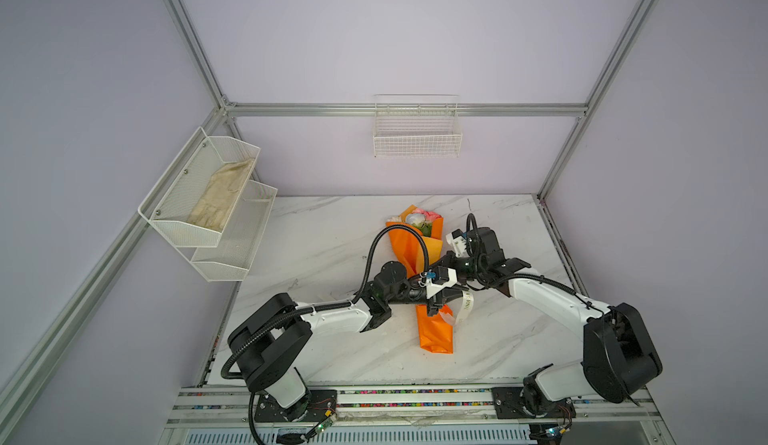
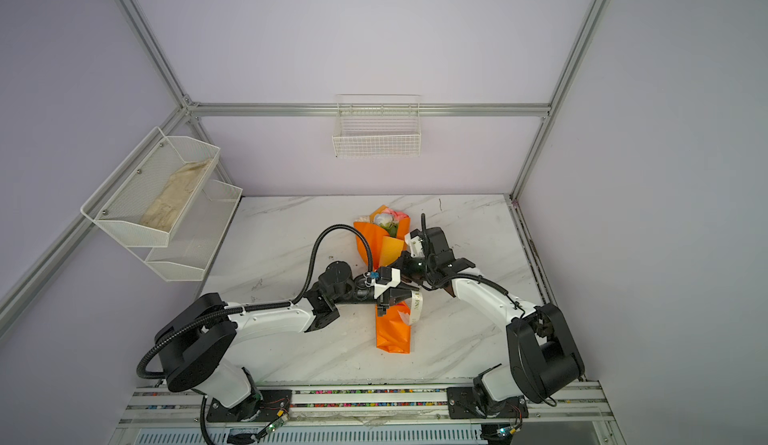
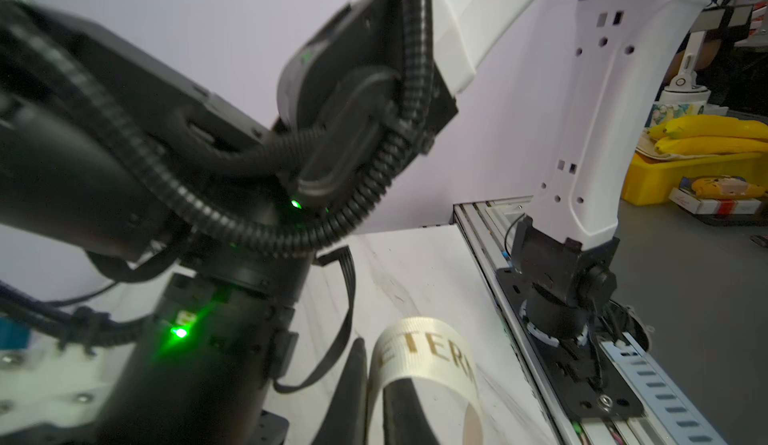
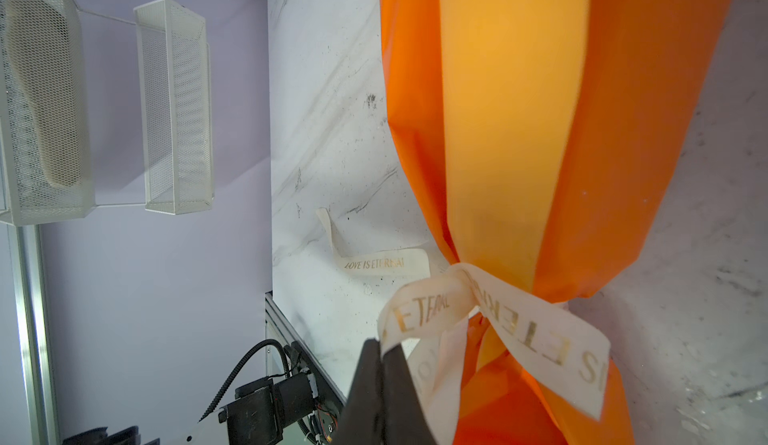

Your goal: Tie the bouquet of fake flowers

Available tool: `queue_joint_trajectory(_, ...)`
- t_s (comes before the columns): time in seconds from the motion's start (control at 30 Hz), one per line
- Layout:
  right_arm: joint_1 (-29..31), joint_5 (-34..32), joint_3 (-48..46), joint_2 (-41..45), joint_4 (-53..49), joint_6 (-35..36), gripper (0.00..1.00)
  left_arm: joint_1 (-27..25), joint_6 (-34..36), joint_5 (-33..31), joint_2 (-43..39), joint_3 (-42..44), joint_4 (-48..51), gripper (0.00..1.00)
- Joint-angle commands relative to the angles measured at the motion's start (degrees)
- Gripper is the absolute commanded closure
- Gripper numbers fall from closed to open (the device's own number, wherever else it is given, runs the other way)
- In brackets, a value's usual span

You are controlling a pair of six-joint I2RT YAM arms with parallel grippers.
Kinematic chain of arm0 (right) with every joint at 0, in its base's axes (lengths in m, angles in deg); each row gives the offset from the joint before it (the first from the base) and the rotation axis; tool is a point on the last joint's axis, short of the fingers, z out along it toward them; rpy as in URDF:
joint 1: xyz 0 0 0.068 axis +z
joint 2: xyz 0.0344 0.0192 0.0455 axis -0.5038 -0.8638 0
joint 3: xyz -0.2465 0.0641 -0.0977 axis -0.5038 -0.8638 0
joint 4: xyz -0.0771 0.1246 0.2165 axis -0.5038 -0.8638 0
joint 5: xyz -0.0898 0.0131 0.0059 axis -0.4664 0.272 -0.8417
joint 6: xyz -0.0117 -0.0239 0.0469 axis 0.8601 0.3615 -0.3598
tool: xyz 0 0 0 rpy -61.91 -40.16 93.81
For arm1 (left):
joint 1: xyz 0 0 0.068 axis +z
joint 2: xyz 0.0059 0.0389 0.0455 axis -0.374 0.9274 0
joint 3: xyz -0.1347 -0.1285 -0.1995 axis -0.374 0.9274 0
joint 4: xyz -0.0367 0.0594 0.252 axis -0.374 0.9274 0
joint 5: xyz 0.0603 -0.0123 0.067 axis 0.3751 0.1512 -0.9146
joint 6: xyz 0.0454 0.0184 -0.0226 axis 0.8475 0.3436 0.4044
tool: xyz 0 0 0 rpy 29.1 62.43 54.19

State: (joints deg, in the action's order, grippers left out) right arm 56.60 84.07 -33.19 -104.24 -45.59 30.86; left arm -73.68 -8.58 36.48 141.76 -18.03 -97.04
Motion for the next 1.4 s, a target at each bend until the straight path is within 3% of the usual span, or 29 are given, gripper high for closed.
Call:
queue_joint_trajectory(0.0, -0.2, 0.0, 1.0, -0.7, 0.5, -0.3, 0.95, -1.9, 6.5, -2.8, 1.2, -7.0, 10.5, 0.9)
queue_joint_trajectory(0.33, -0.2, -0.8, 0.9, -0.7, 0.2, -0.3, 0.94, -6.2, 14.8, -15.4, 6.6, -12.7, 24.4, 0.85)
queue_joint_trajectory(0.47, -0.3, -0.5, 0.8, -0.6, 0.2, -0.2, 0.94, -6.4, 12.8, -17.6, 5.0, -13.1, 26.1, 0.56)
queue_joint_trajectory(0.6, -0.3, 0.2, 0.9, -0.9, 0.3, 0.3, 0.94, -6.2, 11.7, -19.2, -1.5, -10.4, 27.9, 0.41)
queue_joint_trajectory(0.73, -0.3, 1.4, 1.0, -0.8, -0.2, 1.5, 0.95, -4.9, 6.9, -20.3, -10.7, -4.6, 27.4, 0.39)
queue_joint_trajectory(0.87, -0.2, 2.9, 0.9, -0.5, 0.3, 1.3, 0.95, -1.1, 0.1, -29.2, -18.9, 3.3, 25.4, 0.41)
queue_joint_trajectory(0.93, -0.2, 3.3, 0.6, 0.1, 0.9, 0.9, 0.95, 1.5, -1.5, -29.3, -19.8, 4.6, 27.4, 0.43)
queue_joint_trajectory(1.23, -0.2, 5.0, 0.2, 1.2, 1.3, 0.7, 0.94, 2.5, -2.3, -30.0, -9.8, -2.9, 35.8, 0.37)
queue_joint_trajectory(1.37, -0.2, 4.9, 0.2, 1.5, 1.5, 0.5, 0.94, 2.5, -3.6, -32.5, -7.5, -3.5, 35.0, 0.37)
